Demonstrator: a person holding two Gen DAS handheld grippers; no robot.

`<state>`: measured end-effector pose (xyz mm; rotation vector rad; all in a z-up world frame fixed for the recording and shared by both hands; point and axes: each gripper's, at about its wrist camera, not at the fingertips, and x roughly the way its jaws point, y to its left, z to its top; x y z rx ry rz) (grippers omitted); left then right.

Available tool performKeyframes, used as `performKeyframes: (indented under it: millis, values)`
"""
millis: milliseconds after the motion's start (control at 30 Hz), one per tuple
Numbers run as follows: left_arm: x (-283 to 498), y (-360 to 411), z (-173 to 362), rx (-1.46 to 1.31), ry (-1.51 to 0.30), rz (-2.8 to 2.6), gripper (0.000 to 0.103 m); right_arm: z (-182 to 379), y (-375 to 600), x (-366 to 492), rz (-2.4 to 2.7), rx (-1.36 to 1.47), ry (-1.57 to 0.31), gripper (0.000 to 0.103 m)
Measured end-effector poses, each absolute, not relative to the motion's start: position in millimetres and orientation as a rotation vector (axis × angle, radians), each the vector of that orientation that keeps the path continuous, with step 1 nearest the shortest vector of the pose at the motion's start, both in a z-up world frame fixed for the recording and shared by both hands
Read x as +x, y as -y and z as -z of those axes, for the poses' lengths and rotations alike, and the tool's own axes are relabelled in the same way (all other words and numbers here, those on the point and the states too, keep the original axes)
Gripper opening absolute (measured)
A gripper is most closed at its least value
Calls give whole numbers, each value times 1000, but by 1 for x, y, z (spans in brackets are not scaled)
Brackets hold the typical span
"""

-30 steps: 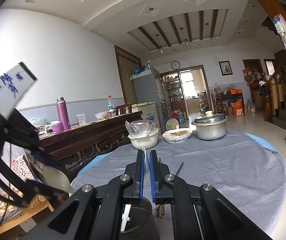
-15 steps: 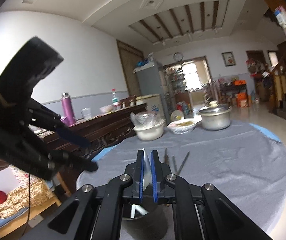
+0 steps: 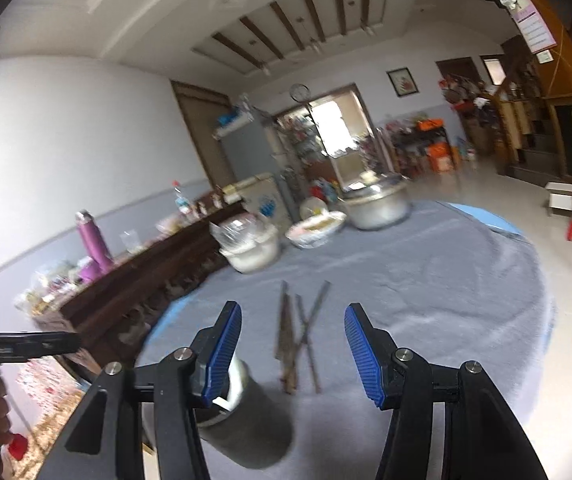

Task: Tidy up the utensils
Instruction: 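Lower the held spoon into the holder cup and open the left tool, then reach the right tool to the dark chopsticks and grasp some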

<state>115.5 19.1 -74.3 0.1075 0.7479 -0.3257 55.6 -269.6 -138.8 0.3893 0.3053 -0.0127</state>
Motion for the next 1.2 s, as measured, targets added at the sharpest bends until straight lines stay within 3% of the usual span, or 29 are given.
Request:
performKeyframes:
  millis: [367,1200]
  values:
    - [91,-6,90,87,-679,309,76,135,273,48,101,347,-418,57]
    - [106,-31,114,133,-722,121,76,127,247,57,109,344,-503,59]
